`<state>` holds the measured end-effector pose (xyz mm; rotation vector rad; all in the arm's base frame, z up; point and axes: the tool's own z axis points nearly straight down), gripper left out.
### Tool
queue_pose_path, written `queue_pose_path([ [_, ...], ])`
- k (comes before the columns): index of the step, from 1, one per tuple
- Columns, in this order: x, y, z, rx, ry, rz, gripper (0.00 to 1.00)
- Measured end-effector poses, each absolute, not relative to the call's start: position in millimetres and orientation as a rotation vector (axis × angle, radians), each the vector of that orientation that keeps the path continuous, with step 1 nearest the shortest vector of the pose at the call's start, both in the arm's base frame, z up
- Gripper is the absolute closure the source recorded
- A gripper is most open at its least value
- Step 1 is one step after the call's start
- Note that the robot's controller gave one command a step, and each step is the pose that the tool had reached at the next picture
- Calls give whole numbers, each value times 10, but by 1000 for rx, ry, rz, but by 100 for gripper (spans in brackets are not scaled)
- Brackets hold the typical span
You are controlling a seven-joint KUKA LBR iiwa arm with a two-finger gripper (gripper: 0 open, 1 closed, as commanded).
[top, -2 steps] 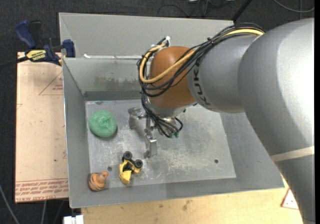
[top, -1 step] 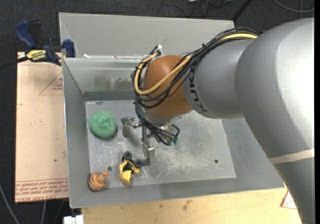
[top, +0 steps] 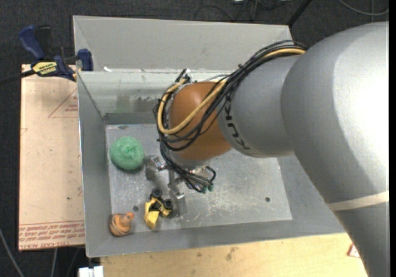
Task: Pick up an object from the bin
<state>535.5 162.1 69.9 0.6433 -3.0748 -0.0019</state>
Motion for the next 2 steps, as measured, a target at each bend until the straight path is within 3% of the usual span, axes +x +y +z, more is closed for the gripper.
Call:
queue_pose_path([
  [1, 5238, 1628, 698, 1029, -2969, -2, 100],
  [2, 5238, 1628, 698, 1029, -2969, -2, 100],
])
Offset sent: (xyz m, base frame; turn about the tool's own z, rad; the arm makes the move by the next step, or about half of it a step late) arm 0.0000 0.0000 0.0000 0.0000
